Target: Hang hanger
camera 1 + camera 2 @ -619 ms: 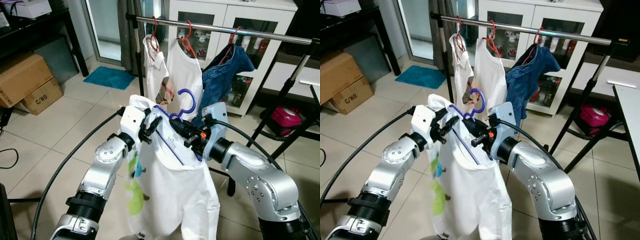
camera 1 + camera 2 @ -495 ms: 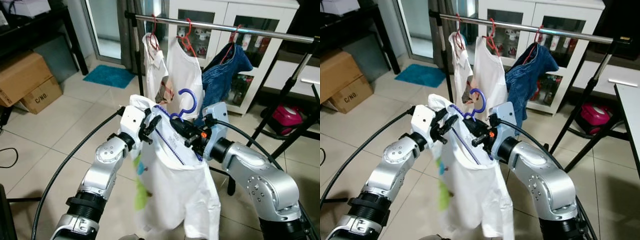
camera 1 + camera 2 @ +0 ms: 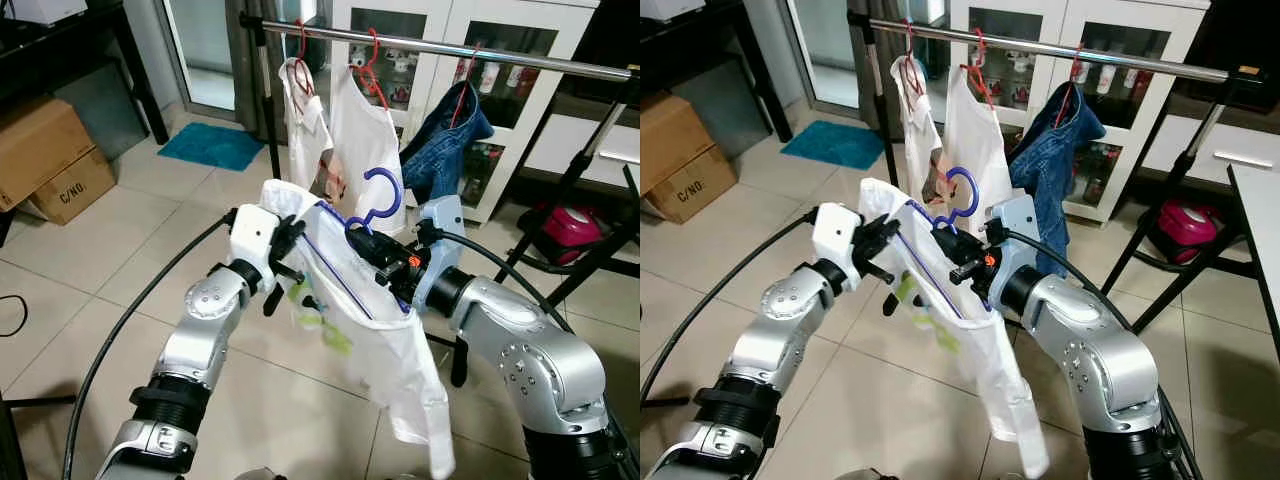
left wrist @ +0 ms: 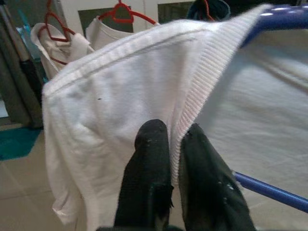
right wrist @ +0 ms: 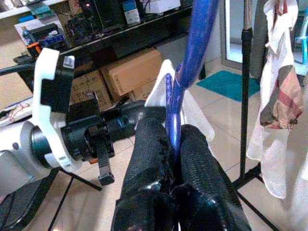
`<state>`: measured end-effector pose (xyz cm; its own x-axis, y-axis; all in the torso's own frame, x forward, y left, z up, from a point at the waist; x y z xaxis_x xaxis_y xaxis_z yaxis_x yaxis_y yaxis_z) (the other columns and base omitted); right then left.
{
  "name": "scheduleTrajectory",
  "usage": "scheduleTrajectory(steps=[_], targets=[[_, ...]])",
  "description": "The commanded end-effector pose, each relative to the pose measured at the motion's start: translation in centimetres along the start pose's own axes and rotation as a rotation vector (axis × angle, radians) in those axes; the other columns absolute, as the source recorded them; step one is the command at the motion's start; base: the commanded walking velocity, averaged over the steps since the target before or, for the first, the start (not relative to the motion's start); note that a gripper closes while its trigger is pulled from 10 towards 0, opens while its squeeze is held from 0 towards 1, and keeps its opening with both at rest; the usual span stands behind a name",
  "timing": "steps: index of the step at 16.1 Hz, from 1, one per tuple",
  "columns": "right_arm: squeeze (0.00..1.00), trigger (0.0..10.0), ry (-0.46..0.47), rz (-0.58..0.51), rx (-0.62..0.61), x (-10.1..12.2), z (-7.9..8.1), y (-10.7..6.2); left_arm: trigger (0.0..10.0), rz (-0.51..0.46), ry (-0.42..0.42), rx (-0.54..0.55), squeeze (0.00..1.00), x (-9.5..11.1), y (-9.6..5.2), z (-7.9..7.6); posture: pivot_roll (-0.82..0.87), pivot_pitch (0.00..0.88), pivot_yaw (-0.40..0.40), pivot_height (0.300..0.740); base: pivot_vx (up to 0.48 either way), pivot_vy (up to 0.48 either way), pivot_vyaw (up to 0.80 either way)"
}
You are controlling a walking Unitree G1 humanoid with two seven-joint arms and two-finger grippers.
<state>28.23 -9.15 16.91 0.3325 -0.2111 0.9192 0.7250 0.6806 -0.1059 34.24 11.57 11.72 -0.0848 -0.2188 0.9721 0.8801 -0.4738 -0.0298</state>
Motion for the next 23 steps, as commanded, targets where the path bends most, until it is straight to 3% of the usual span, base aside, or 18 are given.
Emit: scheduleTrajectory(steps=[1, 2, 3, 4, 7, 9, 10, 12, 13, 14, 16, 17, 19, 20, 21, 22, 23], targets=[[0.0, 0.0, -0.01, -0.014, 0.018, 0.6, 0.2, 0.0, 0.0, -0.006, -0.009, 0.03, 0.0, 0.2, -0.1, 0.8, -0.09, 0.0, 0.027, 0.74, 0.0, 0.0, 0.0], [0.0, 0.0, -0.015, -0.007, 0.01, 0.5, 0.1, 0.0, 0.0, -0.005, -0.01, 0.038, 0.0, 0.2, -0.1, 1.1, -0.08, 0.0, 0.027, 0.74, 0.0, 0.0, 0.0], [0.0, 0.0, -0.079, 0.058, -0.041, -0.3, -1.0, -0.2, 0.0, -0.039, 0.001, 0.052, 0.0, 1.0, -0.4, 1.9, -0.08, 0.0, 0.029, 0.74, 0.0, 0.0, 0.0], [0.0, 0.0, -0.161, 0.126, -0.074, -1.2, -1.8, -0.5, 0.0, -0.063, 0.022, 0.066, 0.0, 2.0, -0.8, 2.9, -0.08, 0.0, 0.027, 0.74, 0.0, 0.0, 0.0], [0.0, 0.0, -0.281, 0.234, -0.069, -2.6, -2.5, -1.5, 0.0, -0.114, 0.072, 0.154, 0.0, 4.8, -1.9, 6.5, -0.09, 0.0, 0.021, 0.74, 0.0, 0.0, 0.0], [0.0, 0.0, -0.271, 0.219, 0.058, -2.4, -2.0, -2.8, 0.0, 0.036, 0.21, 0.238, 0.0, 4.0, -3.4, 10.5, -0.07, 0.0, 0.026, 0.74, 0.0, 0.0, 0.0], [0.0, 0.0, -0.261, 0.205, 0.082, -2.2, -1.8, -2.9, 0.0, 0.064, 0.218, 0.242, 0.0, 3.6, -3.7, 10.9, -0.07, 0.0, 0.026, 0.74, 0.0, 0.0, 0.0], [0.0, 0.0, -0.218, 0.161, 0.183, -1.2, -0.8, -3.8, 0.0, 0.207, 0.309, 0.327, 0.0, 1.5, -6.0, 13.5, -0.08, 0.0, 0.029, 0.74, 0.0, 0.0, 0.0], [0.0, 0.0, -0.226, 0.174, 0.218, -1.2, -0.4, -4.1, 0.0, 0.218, 0.299, 0.376, 0.0, 1.2, -6.7, 14.2, -0.09, 0.0, 0.029, 0.74, 0.0, 0.0, 0.0], [0.0, 0.0, -0.217, 0.174, 0.257, -1.2, 0.0, -4.3, 0.0, 0.207, 0.256, 0.382, 0.0, 1.0, -6.8, 14.2, -0.08, 0.0, 0.031, 0.74, 0.0, 0.0, 0.0], [0.0, 0.0, -0.16, 0.093, 0.234, -0.4, -0.2, -3.9, 0.0, 0.183, 0.2, 0.275, 0.0, 0.6, -5.6, 11.9, -0.08, 0.0, 0.034, 0.74, 0.0, 0.0, 0.0], [0.0, 0.0, -0.025, -0.11, 0.057, 2.0, -1.8, -2.2, 0.0, 0.144, 0.177, 0.033, 0.0, 0.1, -3.8, 6.8, -0.08, 0.0, 0.031, 0.74, 0.0, 0.0, 0.0], [0.0, 0.0, 0.167, -0.305, -0.158, 3.6, -3.6, -0.9, 0.0, 0.088, 0.145, -0.221, 0.0, 0.2, -2.8, 1.1, -0.09, 0.0, 0.028, 0.74, 0.0, 0.0, 0.0], [0.0, 0.0, 0.213, -0.354, -0.27, 3.8, -4.8, -0.9, 0.0, 0.074, 0.123, -0.31, 0.0, 0.3, -2.7, -0.6, -0.09, 0.0, 0.028, 0.74, 0.0, 0.0, 0.0], [0.0, 0.0, 0.223, -0.365, -0.302, 3.7, -5.1, -1.0, 0.0, 0.073, 0.116, -0.328, 0.0, 0.4, -2.7, -0.9, -0.09, 0.0, 0.028, 0.74, 0.0, 0.0, 0.0], [0.0, 0.0, 0.257, -0.429, -0.474, 3.6, -7.3, -2.1, 0.0, 0.089, 0.116, -0.318, 0.0, 0.3, -2.7, -0.9, -0.07, 0.0, 0.034, 0.74, 0.0, 0.0, 0.0], [0.0, 0.0, 0.231, -0.428, -0.553, 3.3, -8.3, -2.8, 0.0, 0.097, 0.11, -0.284, 0.0, 0.2, -3.0, -0.3, -0.07, 0.0, 0.032, 0.74, 0.0, 0.0, 0.0]])
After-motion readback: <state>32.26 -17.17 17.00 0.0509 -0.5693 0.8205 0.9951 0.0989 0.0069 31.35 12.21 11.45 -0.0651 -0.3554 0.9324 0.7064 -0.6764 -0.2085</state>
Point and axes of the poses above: a point about 5 cm out from each wrist's last joint towards the gripper, its own y axis pointing out of the wrist towards the gripper, its own x axis along the axis of the wrist's last joint, z = x × y, the point moved 2 cm from there along y, pointing out of the wrist towards the gripper, and after that the axes turned 9 degrees about y, right-handed, at the moved point
